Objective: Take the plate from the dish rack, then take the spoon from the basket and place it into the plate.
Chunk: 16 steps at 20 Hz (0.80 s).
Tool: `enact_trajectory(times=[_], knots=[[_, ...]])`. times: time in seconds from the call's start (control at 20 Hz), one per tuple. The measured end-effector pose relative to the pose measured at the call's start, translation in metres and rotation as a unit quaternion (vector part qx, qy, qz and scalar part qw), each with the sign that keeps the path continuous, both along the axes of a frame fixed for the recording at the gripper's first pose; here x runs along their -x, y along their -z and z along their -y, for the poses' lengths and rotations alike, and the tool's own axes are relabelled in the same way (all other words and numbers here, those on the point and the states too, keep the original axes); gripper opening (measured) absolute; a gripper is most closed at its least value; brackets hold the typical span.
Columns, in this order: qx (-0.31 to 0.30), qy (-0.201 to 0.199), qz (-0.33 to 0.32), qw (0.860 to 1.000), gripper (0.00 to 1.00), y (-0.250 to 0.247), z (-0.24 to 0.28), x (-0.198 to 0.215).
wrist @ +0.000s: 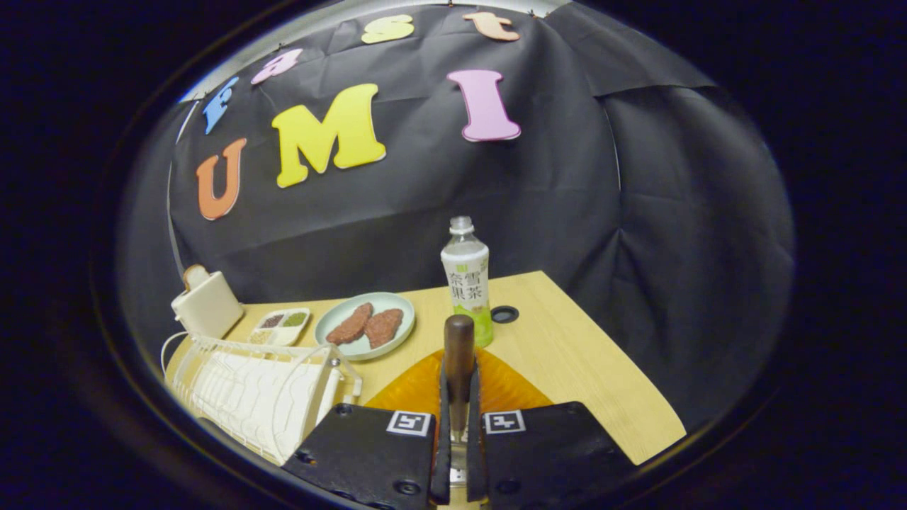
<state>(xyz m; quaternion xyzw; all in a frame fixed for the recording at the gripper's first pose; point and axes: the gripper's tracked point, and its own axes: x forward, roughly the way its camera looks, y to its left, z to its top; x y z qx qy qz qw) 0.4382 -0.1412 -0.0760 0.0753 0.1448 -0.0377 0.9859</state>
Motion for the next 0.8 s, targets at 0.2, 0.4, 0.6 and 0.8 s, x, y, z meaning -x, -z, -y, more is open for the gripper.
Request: enact_trajectory(times=[0.2,0.4,0.6,0.8], knots=[[0.011,0.030,0.090,0.995,0.14,-0.059,-0.003,0.045],[0.039,0.022,0.128,0.991,0.14,-0.097,-0.035,0.113],[0.061,0.014,0.147,0.987,0.14,-0.114,-0.076,0.181],[0.055,0.008,0.157,0.986,0.14,-0.110,-0.120,0.235]])
